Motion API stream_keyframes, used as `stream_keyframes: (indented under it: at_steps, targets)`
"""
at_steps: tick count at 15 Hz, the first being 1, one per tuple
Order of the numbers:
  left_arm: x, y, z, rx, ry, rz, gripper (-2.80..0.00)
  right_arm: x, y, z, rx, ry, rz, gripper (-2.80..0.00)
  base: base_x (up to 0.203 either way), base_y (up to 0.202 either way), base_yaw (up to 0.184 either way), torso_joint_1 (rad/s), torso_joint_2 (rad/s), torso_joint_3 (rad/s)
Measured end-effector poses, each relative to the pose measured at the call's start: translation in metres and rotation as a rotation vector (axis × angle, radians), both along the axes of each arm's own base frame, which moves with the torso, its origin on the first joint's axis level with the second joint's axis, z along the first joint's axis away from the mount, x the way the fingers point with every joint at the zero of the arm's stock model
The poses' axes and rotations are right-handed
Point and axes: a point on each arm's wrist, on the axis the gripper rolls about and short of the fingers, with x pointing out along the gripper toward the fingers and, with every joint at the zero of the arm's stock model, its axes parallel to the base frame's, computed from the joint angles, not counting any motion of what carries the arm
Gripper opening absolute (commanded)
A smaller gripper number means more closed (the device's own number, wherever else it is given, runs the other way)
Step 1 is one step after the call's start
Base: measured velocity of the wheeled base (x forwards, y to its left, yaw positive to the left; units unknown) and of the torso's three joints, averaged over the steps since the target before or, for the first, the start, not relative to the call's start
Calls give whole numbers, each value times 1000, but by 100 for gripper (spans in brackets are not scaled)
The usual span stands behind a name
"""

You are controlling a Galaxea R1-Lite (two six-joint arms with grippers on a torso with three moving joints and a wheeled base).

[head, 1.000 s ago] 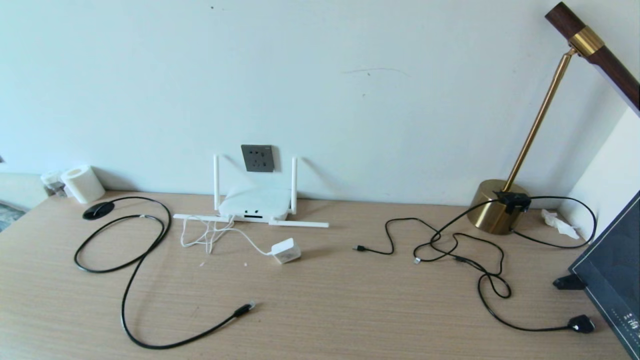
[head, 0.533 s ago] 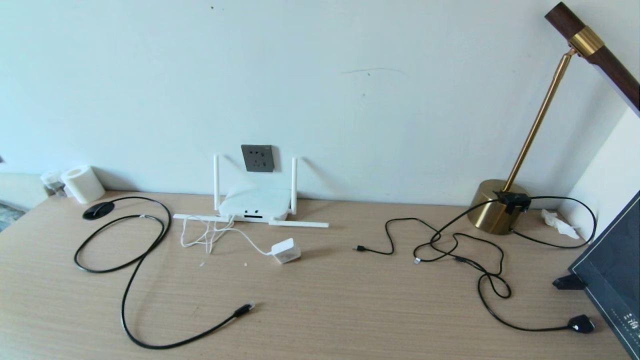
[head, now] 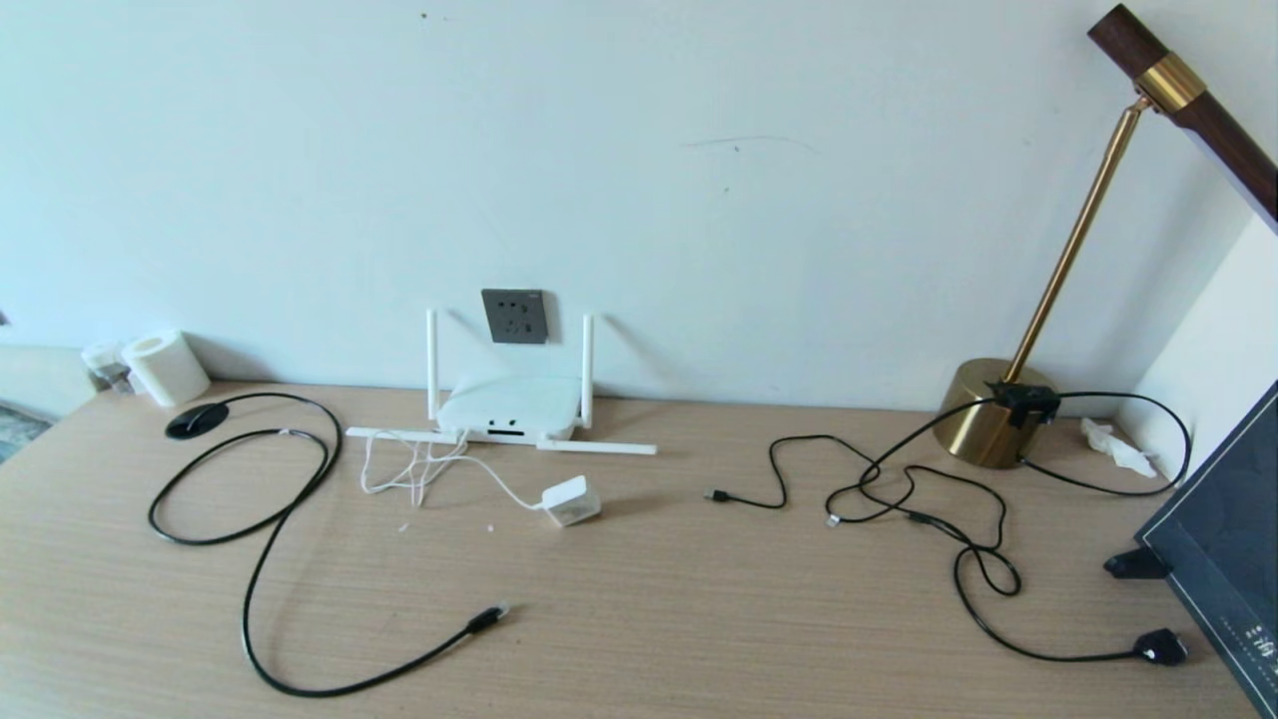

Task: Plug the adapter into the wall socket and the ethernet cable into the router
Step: Pick up plug

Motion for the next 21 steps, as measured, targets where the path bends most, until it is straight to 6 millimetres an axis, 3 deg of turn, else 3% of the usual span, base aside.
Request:
stream_keyframes:
  at_steps: [3, 4, 7, 12, 14, 18, 21]
  targets:
    - [29, -2, 71, 74, 78, -171, -280, 0, 0, 0, 0, 0, 0, 0, 0, 0, 0, 0, 0, 0]
    - [40, -4, 85, 127, 127, -263, 0, 0, 0, 0, 0, 0, 0, 0, 0, 0, 0, 0, 0, 0]
    - [68, -19, 85, 424, 366, -579, 0, 0, 0, 0, 0, 0, -1, 0, 0, 0, 0, 0, 0, 0]
    - [127, -47, 72, 767, 582, -752, 0, 0, 0, 0, 0, 0, 0, 0, 0, 0, 0, 0, 0, 0]
    - [167, -51, 70, 883, 620, -762, 0, 0, 0, 0, 0, 0, 0, 0, 0, 0, 0, 0, 0, 0]
    - [272, -48, 72, 1151, 553, -833, 0, 0, 0, 0, 0, 0, 0, 0, 0, 0, 0, 0, 0, 0]
    - [331, -54, 70, 1217, 468, -862, 0, 0, 0, 0, 0, 0, 0, 0, 0, 0, 0, 0, 0, 0]
